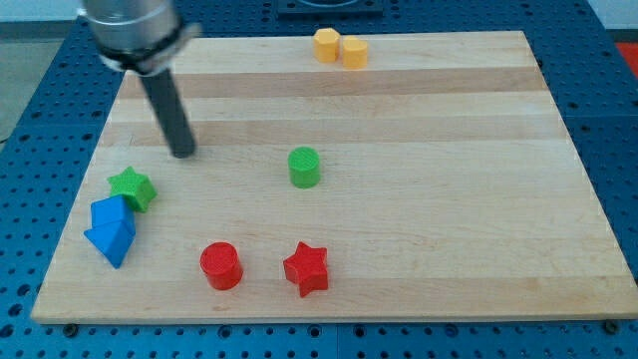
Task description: Move the green blocks to the center of the board
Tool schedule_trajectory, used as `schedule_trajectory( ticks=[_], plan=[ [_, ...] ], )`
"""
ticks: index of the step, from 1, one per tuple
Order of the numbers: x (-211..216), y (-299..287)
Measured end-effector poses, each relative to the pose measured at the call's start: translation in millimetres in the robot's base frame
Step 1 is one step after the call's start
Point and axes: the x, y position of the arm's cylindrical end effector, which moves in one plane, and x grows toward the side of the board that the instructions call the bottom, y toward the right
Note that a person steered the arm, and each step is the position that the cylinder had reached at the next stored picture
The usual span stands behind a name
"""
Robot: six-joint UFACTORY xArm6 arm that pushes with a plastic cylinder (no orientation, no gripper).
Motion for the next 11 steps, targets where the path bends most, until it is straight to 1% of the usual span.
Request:
schedule_trajectory(
  ticks=[1, 2, 3, 4, 7, 8, 9, 10, 11],
  plan=[
    [4, -46],
    [40, -37],
    [56, -54],
    [56, -69],
    [56, -67],
    [61, -61],
    [79, -45],
    [86, -45],
    [89, 62]
  ],
)
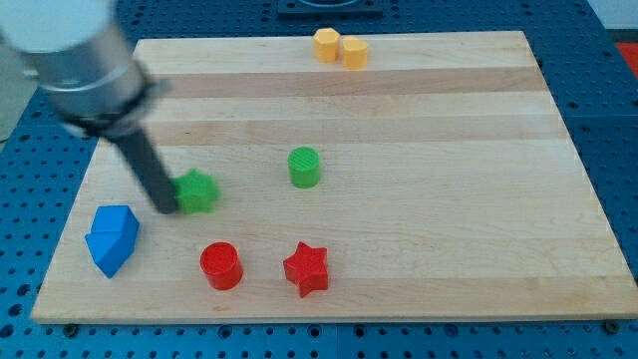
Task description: Move the green blocks to the center of the board
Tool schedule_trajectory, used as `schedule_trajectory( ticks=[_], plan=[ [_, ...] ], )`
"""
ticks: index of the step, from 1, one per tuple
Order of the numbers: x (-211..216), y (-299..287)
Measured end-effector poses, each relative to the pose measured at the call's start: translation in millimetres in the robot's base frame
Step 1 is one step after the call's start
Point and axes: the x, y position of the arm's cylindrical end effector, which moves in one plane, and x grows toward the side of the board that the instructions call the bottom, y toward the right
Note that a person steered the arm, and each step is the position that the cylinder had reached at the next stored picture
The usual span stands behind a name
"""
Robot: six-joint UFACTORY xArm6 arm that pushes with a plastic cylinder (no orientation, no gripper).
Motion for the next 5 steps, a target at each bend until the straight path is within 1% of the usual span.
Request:
schedule_trajectory(
  ticks=[1, 2, 3, 4, 5],
  plan=[
    [0, 64],
    [-27, 77],
    [-50, 106],
    [-81, 158],
    [-108, 191]
  ],
)
